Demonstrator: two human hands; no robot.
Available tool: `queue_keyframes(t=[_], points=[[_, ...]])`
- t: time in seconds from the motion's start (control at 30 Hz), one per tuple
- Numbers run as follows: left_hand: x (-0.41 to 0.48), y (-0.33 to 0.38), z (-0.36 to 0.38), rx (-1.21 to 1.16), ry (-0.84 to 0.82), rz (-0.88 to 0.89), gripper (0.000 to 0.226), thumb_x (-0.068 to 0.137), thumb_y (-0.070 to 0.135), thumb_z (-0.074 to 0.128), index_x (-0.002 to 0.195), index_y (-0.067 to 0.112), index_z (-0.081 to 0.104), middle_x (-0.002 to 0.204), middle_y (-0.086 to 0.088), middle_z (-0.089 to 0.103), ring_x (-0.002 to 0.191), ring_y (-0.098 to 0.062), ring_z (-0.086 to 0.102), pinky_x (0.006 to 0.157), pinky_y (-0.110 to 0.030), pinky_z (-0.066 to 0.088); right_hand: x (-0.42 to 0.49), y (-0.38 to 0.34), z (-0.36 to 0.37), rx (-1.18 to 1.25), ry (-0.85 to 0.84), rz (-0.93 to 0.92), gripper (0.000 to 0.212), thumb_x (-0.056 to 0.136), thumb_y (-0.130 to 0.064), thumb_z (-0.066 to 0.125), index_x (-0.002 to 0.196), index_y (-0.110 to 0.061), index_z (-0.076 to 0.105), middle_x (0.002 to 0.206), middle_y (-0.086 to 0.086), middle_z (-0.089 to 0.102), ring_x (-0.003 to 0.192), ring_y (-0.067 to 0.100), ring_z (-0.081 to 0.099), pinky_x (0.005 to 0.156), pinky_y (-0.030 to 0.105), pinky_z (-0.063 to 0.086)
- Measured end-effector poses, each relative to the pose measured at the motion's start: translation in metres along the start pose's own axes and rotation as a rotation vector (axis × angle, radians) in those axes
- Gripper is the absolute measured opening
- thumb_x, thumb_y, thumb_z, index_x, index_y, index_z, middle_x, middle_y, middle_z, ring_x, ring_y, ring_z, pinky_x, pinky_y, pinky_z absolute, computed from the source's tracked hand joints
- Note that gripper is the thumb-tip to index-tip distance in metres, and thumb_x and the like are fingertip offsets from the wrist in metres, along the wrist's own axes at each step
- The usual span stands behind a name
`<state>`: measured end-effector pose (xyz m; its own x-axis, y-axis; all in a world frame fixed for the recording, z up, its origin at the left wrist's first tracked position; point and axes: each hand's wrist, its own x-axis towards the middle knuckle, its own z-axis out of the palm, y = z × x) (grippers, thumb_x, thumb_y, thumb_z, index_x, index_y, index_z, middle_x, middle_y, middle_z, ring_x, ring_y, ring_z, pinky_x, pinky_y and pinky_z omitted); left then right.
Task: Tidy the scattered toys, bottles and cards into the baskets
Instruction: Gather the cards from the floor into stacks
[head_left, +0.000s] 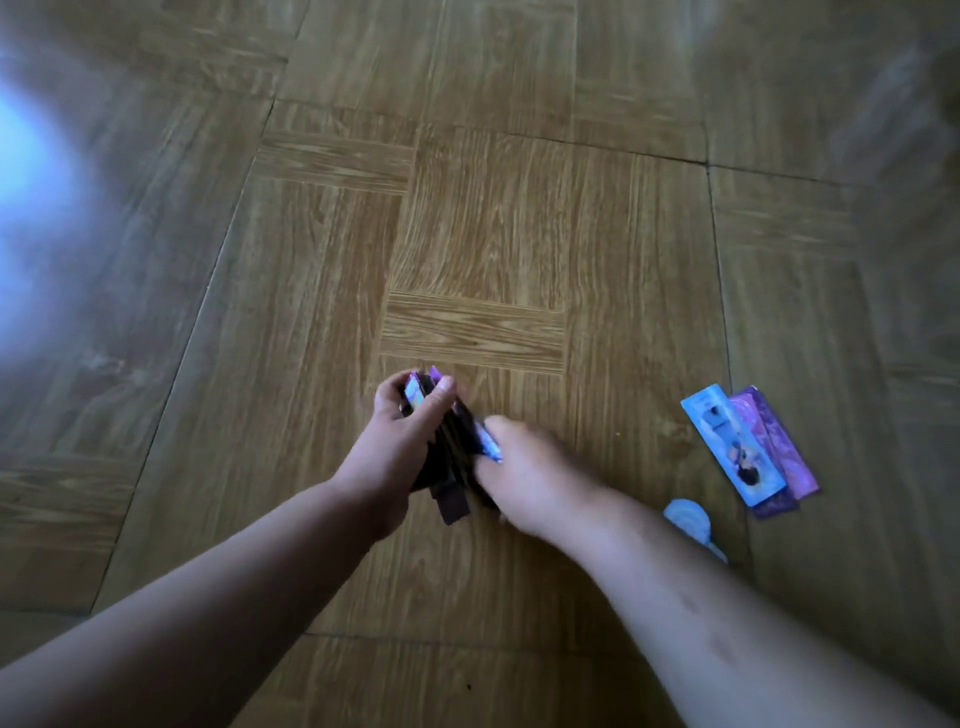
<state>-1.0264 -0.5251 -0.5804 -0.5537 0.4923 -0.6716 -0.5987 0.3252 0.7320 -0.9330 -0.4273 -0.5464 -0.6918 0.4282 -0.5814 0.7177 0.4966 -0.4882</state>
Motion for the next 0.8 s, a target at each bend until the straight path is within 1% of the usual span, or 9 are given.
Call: queue_keyframes(t=[0.07, 0.17, 0.2, 0.33, 0.43, 0.53, 0.6, 0.67, 0.8], points=[[-0.004, 0.001, 0.010, -0.039, -0.038, -0.019, 0.049, 0.089, 0.044, 0.064, 0.131, 0.029, 0.043, 0.101, -0.003, 0.065, 0.079, -0.022, 0.068, 0.067, -0.039, 0.053, -0.008, -0.003, -0.003, 0.122, -0.086, -0.001, 0.019, 0.099, -0.028, 0.040, 0.090, -0.014, 0.048, 0.085, 0.005, 0.056, 0.087, 0.029, 0.057, 0.067, 0.031, 0.038], [-0.002, 0.002, 0.018, -0.050, 0.002, 0.002, 0.053, 0.089, 0.035, 0.067, 0.133, 0.024, 0.041, 0.106, -0.003, 0.064, 0.085, -0.016, 0.068, 0.065, -0.032, 0.054, -0.022, 0.006, -0.011, 0.618, -0.256, 0.026, 0.040, 0.090, -0.047, 0.048, 0.100, -0.008, 0.052, 0.096, 0.012, 0.068, 0.091, 0.027, 0.065, 0.088, 0.047, 0.052], [-0.004, 0.002, 0.022, -0.066, 0.002, 0.006, 0.053, 0.089, 0.033, 0.068, 0.132, 0.022, 0.040, 0.107, -0.004, 0.064, 0.088, -0.017, 0.068, 0.066, -0.031, 0.055, -0.027, 0.009, -0.012, 0.645, -0.270, 0.018, 0.045, 0.085, -0.051, 0.053, 0.104, -0.010, 0.052, 0.097, 0.010, 0.068, 0.089, 0.024, 0.066, 0.089, 0.048, 0.053], [-0.016, 0.001, 0.041, -0.100, -0.148, 0.007, 0.068, 0.074, 0.043, 0.071, 0.131, 0.021, 0.041, 0.100, -0.001, 0.060, 0.091, -0.014, 0.062, 0.082, -0.032, 0.052, -0.034, 0.019, -0.010, 0.056, 0.038, -0.004, 0.022, 0.092, -0.025, 0.054, 0.110, -0.020, 0.042, 0.113, 0.005, 0.058, 0.101, 0.030, 0.062, 0.076, 0.032, 0.047], [-0.011, -0.009, 0.041, 0.349, -0.058, 0.174, 0.066, 0.080, 0.054, 0.069, 0.134, 0.024, 0.045, 0.125, 0.005, 0.052, 0.117, -0.013, 0.054, 0.102, -0.034, 0.044, -0.027, 0.042, -0.007, -0.132, 0.173, 0.010, 0.031, 0.093, -0.011, 0.044, 0.123, -0.021, 0.044, 0.124, 0.004, 0.053, 0.116, 0.029, 0.053, 0.084, 0.034, 0.045], [-0.013, -0.022, 0.042, 0.624, -0.054, 0.226, 0.059, 0.097, 0.041, 0.052, 0.149, 0.023, 0.032, 0.147, 0.004, 0.036, 0.137, -0.016, 0.036, 0.116, -0.040, 0.032, -0.020, 0.065, 0.012, -0.137, 0.160, 0.083, 0.051, 0.091, -0.007, 0.046, 0.136, -0.029, 0.041, 0.132, 0.001, 0.046, 0.121, 0.028, 0.046, 0.098, 0.036, 0.042], [-0.017, -0.032, 0.046, 0.584, -0.103, 0.195, 0.057, 0.100, 0.038, 0.047, 0.151, 0.025, 0.028, 0.152, 0.000, 0.036, 0.139, -0.015, 0.035, 0.117, -0.041, 0.030, -0.017, 0.071, 0.024, -0.034, 0.260, 0.172, 0.058, 0.088, -0.005, 0.052, 0.139, -0.028, 0.037, 0.137, 0.004, 0.040, 0.124, 0.028, 0.042, 0.104, 0.035, 0.038], [-0.020, -0.038, 0.050, 0.519, -0.128, 0.218, 0.053, 0.101, 0.036, 0.046, 0.150, 0.023, 0.033, 0.149, 0.003, 0.041, 0.136, -0.009, 0.038, 0.113, -0.030, 0.032, -0.017, 0.075, 0.030, 0.084, 0.373, 0.222, 0.056, 0.086, -0.004, 0.055, 0.136, -0.025, 0.040, 0.135, 0.006, 0.043, 0.125, 0.026, 0.040, 0.106, 0.033, 0.034], [-0.019, -0.030, 0.054, 0.358, -0.115, 0.184, 0.041, 0.101, 0.036, 0.046, 0.138, 0.020, 0.050, 0.130, 0.008, 0.057, 0.122, -0.005, 0.051, 0.086, -0.010, 0.037, -0.019, 0.075, 0.035, 0.131, 0.381, 0.139, 0.046, 0.087, -0.001, 0.051, 0.126, -0.026, 0.049, 0.129, 0.001, 0.046, 0.120, 0.024, 0.041, 0.099, 0.029, 0.034]])
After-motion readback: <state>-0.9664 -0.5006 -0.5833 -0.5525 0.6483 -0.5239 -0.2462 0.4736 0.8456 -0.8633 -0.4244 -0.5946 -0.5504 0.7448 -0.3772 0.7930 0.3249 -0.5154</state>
